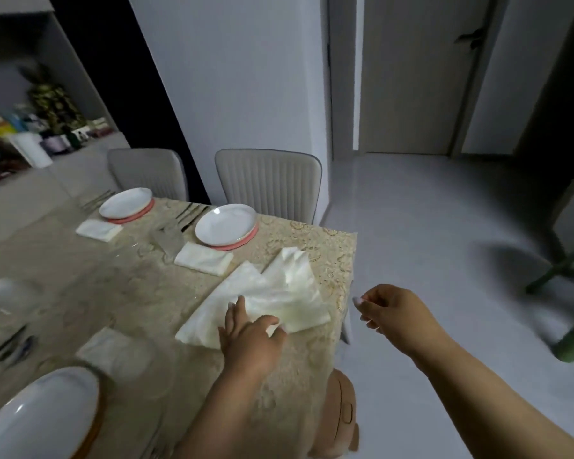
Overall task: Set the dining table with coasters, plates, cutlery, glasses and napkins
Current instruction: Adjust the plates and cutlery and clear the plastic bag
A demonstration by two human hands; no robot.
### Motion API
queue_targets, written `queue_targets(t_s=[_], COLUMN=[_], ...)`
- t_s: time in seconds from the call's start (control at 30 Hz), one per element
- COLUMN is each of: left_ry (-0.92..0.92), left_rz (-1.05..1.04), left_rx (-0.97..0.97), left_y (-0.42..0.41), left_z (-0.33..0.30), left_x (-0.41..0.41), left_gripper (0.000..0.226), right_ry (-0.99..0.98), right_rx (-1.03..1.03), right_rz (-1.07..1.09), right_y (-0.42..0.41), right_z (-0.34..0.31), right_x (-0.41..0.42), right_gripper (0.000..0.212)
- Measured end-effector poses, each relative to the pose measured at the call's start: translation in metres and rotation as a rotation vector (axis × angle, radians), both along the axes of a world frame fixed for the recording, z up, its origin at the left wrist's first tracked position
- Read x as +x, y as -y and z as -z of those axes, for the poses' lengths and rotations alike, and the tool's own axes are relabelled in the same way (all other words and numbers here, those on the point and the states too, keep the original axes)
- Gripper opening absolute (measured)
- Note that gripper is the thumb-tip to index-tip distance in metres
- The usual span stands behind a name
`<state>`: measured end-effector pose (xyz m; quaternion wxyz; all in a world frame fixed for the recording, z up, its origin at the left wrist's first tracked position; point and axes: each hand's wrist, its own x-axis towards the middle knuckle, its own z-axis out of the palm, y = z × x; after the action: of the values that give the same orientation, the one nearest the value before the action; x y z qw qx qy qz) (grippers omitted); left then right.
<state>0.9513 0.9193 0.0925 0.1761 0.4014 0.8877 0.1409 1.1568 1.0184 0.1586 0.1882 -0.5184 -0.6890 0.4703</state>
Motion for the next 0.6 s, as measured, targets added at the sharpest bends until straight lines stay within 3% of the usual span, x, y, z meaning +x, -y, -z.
queue_targets(t_s=[0.1, 0.23, 0.3, 0.37, 0.43, 0.53, 0.6], left_ry=[-0.076, -0.2, -0.185, -0.116, -0.011, 0.036, 0.027], left_rz=[0.035, 0.24, 0.255, 0.223, 0.132, -0.077, -0.195], left_rx=[-0.127, -0.349, -0.35, -0.245, -0.022, 0.262, 0.374], left_y=[-0.04, -0.066, -0.069, -0.069, -0.067, -0.067, -0.07], left_z=[0.017, 0.035, 0.036, 0.034, 0.032, 0.021, 0.009], left_x=[-0.031, -0.056, -0.066, -0.074, -0.081, -0.09, -0.093], left_gripper=[0.031, 0.043, 0.046, 0.047, 0.046, 0.025, 0.013], right_ry=[0.001, -0.003, -0.004, -0.011, -0.024, -0.05, -0.046], right_rx=[0.02, 0.022, -0.001, -0.033, -0.066, -0.089, -0.007], right_rz=[-0.051, -0.103, -0.149, -0.191, -0.245, -0.4, -0.592], right_y=[-0.042, -0.084, -0.101, -0.114, -0.124, -0.137, -0.149], right_z=[-0.003, -0.001, 0.003, 0.007, 0.009, 0.019, 0.028], right_x=[-0.028, -0.064, -0.083, -0.102, -0.121, -0.151, -0.17], right_gripper=[0.023, 0.024, 0.024, 0.024, 0.023, 0.024, 0.037])
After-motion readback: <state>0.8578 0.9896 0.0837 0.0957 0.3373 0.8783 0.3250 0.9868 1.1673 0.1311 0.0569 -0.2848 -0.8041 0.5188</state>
